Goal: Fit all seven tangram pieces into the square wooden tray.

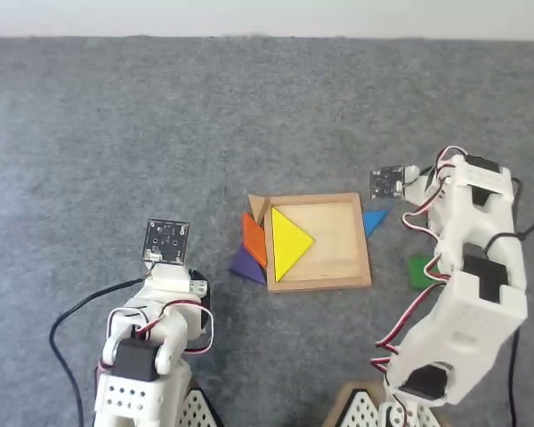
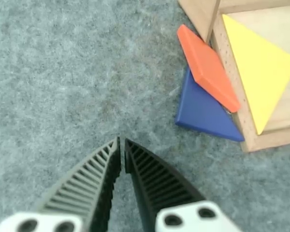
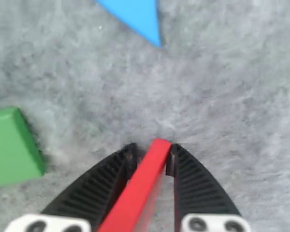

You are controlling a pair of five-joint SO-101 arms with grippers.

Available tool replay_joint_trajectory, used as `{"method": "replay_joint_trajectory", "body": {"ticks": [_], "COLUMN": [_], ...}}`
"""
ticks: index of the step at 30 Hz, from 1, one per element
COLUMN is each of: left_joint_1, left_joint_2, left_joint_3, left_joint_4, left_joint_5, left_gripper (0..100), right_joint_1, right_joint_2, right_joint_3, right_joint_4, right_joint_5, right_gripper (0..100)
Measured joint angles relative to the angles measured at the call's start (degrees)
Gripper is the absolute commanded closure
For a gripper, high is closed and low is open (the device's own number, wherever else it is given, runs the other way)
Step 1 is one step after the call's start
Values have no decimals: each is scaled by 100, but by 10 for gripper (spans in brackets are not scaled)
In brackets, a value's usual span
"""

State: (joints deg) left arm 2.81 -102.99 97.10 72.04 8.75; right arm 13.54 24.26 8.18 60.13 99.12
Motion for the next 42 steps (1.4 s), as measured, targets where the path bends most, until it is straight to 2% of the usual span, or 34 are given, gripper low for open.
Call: {"method": "replay_joint_trajectory", "body": {"ticks": [2, 4, 9, 16, 20, 24, 29, 32, 37, 42], "left_joint_1": [0, 0, 0, 0, 0, 0, 0, 0, 0, 0], "left_joint_2": [0, 0, 0, 0, 0, 0, 0, 0, 0, 0], "left_joint_3": [0, 0, 0, 0, 0, 0, 0, 0, 0, 0], "left_joint_4": [0, 0, 0, 0, 0, 0, 0, 0, 0, 0], "left_joint_5": [0, 0, 0, 0, 0, 0, 0, 0, 0, 0], "left_gripper": [986, 986, 986, 986, 986, 986, 986, 986, 986, 986], "right_joint_1": [-18, -18, -114, -176, -378, -949, -1908, -2435, -3297, -4035], "right_joint_2": [53, 62, 97, 97, 105, 105, 105, -18, -1029, -2171], "right_joint_3": [-229, -299, -738, -1284, -1785, -2163, -2277, -2277, -1767, -607], "right_joint_4": [246, 492, 1002, 1178, 1881, 2804, 3516, 3569, 3578, 2787], "right_joint_5": [-290, -624, -1582, -3235, -3965, -3921, -3402, -3385, -3684, -3569], "right_gripper": [926, 994, 990, 991, 991, 991, 991, 991, 991, 991]}}
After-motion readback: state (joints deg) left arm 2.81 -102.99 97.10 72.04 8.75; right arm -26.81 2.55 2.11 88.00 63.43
